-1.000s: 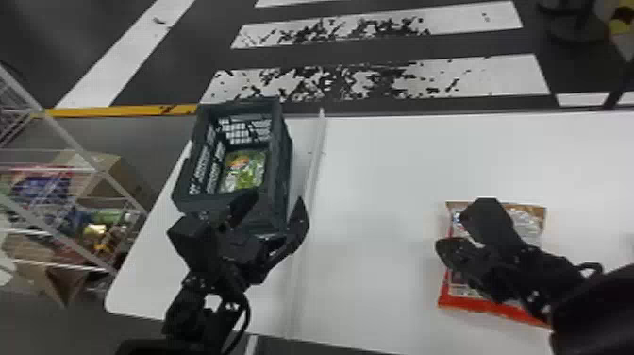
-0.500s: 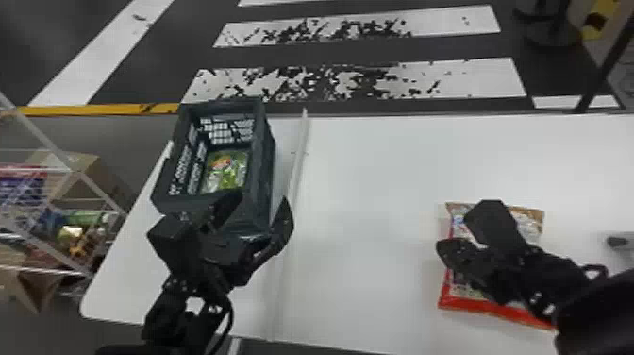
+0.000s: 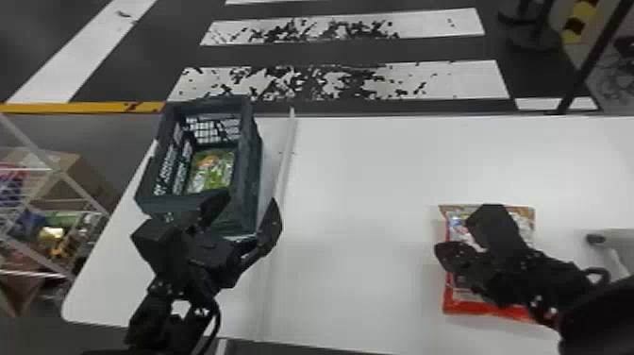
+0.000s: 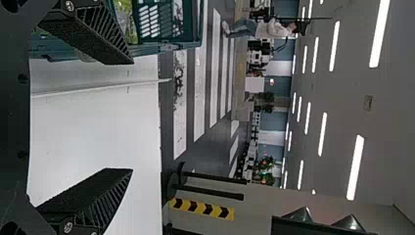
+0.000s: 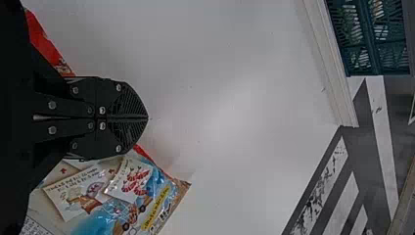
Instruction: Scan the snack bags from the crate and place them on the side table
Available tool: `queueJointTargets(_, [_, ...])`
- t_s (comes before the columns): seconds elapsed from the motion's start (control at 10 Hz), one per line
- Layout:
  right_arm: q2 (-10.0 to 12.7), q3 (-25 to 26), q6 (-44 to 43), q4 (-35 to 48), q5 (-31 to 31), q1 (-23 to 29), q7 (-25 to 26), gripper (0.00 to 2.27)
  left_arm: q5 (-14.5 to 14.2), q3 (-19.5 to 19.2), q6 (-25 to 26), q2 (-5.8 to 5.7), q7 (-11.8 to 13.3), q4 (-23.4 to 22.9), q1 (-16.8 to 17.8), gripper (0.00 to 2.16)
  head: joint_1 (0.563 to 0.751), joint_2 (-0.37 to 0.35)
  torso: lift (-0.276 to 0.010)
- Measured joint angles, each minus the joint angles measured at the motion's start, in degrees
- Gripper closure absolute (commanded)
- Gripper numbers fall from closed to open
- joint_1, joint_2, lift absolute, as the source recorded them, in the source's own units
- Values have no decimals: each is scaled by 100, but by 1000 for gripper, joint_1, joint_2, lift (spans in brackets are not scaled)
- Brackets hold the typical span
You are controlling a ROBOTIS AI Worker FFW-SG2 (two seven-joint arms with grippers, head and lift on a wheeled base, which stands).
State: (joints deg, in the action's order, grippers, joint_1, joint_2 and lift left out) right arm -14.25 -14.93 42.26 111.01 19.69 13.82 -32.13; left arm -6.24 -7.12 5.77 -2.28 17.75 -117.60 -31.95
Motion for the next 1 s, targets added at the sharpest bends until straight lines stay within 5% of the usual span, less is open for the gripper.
queueJointTargets(0.6, [-65, 228, -64, 417, -224, 268, -7, 2125, 23, 77, 30, 9, 9, -16, -4, 90, 695, 111, -94])
queueJointTargets(0.8, [-26, 715, 8, 1183, -871, 504, 72, 1474, 48, 86, 45, 18, 8, -73, -2, 90, 695, 106, -94])
queueJointTargets(1.0, [31, 1708, 118, 1809, -1714, 765, 103, 83, 85, 111, 108, 22, -2, -245, 6, 90, 695, 33, -94])
